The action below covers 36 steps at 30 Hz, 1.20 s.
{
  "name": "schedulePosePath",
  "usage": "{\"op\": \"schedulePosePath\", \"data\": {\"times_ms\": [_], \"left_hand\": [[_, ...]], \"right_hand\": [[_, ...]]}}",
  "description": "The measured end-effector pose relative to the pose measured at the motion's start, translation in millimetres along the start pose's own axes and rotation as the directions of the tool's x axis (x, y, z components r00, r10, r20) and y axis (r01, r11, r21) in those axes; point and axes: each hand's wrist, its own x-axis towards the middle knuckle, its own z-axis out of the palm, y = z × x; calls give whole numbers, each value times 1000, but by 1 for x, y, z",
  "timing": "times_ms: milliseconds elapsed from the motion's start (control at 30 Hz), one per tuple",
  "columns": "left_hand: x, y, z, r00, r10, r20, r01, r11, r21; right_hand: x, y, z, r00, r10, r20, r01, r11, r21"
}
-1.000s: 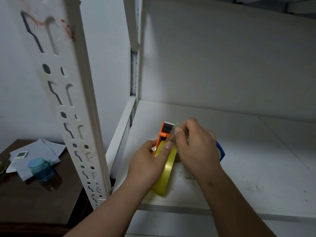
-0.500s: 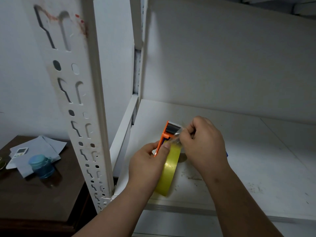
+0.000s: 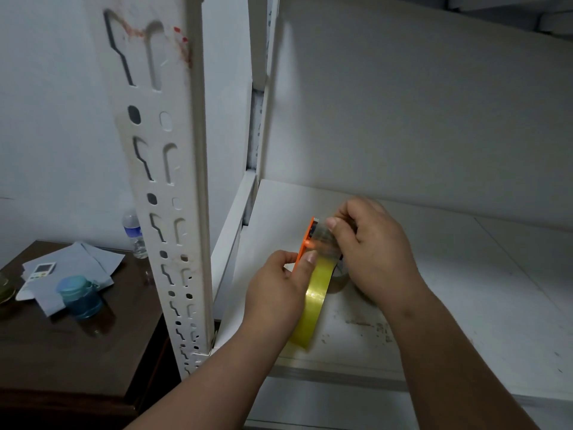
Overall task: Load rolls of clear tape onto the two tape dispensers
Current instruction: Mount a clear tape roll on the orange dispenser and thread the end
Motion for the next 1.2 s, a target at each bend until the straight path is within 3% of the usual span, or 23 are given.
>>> {"op": "schedulePosePath", "data": {"times_ms": [67, 267, 467, 733, 967, 1200], "left_hand": [[0, -2, -1, 1000, 1, 11, -1, 1000, 2], [-3, 0, -3, 999, -19, 43, 19, 1000, -8], [-2, -2, -3, 998, -38, 58, 43, 996, -80], [-3, -1, -3, 999, 2, 37, -1, 1000, -27], [3, -1, -1, 999, -18, 39, 18, 1000, -7], [2, 2, 0, 1000, -2, 31, 3, 1000, -21]], "right_hand": [[7, 5, -4, 998, -2, 56, -2, 998, 63], [15, 7, -18, 966, 145, 214, -213, 914, 344], [22, 0, -30, 925, 170, 340, -289, 895, 341], [36, -3, -23, 916, 74, 394, -199, 937, 287], [38, 4, -6, 953, -13, 302, -66, 966, 252], [32, 1, 2, 966, -141, 218, 131, 990, 60]]}}
